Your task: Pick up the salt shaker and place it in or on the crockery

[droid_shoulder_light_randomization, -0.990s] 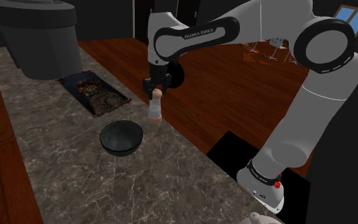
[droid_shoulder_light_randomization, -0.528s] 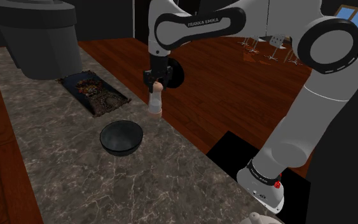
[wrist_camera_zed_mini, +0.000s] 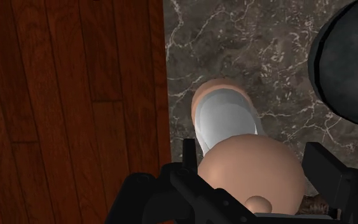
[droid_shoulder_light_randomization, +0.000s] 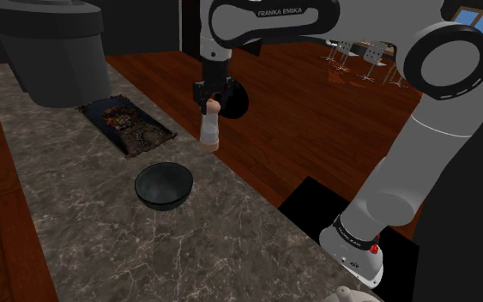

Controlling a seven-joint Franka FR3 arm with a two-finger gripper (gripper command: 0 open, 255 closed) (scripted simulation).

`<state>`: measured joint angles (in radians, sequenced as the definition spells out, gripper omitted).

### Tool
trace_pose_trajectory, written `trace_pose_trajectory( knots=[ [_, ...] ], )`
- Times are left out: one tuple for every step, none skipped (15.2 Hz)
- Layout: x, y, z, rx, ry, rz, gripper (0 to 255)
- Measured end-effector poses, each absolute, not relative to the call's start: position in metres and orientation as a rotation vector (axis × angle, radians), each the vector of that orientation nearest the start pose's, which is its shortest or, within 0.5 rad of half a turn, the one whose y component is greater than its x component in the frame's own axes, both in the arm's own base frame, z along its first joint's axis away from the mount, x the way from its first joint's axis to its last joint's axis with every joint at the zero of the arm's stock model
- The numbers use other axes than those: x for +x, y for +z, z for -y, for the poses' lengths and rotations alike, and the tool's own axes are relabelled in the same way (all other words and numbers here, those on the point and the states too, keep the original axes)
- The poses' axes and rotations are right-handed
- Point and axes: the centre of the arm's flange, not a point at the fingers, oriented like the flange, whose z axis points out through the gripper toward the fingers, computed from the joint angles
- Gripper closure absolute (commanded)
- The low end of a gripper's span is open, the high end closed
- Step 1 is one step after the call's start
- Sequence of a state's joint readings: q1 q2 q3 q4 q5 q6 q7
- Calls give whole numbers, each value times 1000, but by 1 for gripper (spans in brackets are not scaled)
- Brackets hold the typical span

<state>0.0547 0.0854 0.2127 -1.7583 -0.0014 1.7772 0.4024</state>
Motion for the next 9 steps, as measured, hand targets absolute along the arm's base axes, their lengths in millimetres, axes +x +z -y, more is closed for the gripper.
trace_pose_trajectory(
  knots=[
    [562, 511, -151, -3138, 105, -212, 255],
    [561, 516, -150, -3138, 105, -212, 255],
    [562, 522, -149, -3138, 105, -212, 255],
    [560, 529, -149, -3138, 105, -212, 255],
    [560, 534, -149, -3138, 104, -212, 255],
    [560, 539, -149, -3138, 105, -212, 255],
    [561, 543, -149, -3138, 105, -212, 255],
    [562, 548, -149, -3138, 105, -212, 255],
    [561, 554, -149, -3138, 105, -212, 255]
  ],
)
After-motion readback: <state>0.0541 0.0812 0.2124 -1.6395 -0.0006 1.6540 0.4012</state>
